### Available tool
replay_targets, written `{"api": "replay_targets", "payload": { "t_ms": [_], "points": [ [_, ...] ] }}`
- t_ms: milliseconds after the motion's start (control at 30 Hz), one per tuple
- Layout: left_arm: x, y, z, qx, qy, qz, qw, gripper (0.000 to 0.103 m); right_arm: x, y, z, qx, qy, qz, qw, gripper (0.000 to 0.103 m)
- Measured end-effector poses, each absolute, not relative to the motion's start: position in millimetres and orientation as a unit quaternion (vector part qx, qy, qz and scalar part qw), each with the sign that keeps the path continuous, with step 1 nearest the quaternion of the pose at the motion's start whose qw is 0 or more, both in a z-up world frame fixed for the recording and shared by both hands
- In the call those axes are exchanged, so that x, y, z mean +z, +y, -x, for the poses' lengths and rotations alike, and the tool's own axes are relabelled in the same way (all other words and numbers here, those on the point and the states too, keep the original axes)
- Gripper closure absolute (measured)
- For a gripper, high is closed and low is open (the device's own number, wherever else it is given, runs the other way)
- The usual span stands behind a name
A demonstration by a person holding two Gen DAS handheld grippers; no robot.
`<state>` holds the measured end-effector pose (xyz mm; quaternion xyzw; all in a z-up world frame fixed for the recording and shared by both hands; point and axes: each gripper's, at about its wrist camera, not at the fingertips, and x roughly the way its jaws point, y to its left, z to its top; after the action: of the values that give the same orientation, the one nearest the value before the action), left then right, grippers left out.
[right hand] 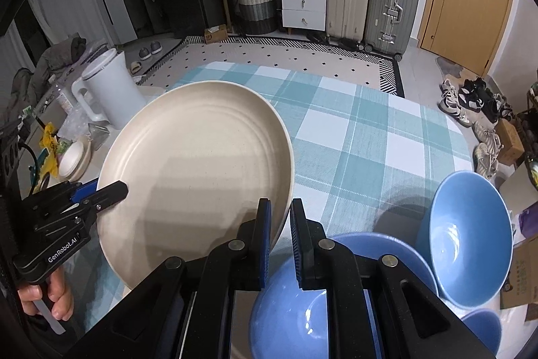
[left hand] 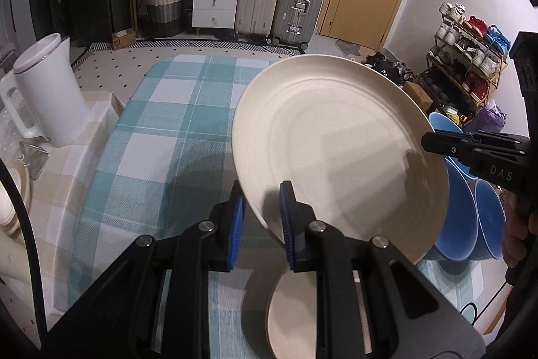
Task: Organize plates and bowls
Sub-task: 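Carry the cream plate with the right gripper over the stacked cream plates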
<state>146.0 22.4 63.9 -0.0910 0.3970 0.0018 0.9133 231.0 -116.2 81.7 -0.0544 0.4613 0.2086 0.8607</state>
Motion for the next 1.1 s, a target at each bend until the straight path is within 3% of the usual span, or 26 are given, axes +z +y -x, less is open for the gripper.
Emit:
{"api": "replay_targets", "payload": {
  "t_ms": [1100],
  "points": [
    [74, -8, -32, -0.017, 0.390, 0.063, 0.919, 0.086, 86, -139, -116, 0.219, 0.422, 0.012, 0.879, 0.089]
  ]
}}
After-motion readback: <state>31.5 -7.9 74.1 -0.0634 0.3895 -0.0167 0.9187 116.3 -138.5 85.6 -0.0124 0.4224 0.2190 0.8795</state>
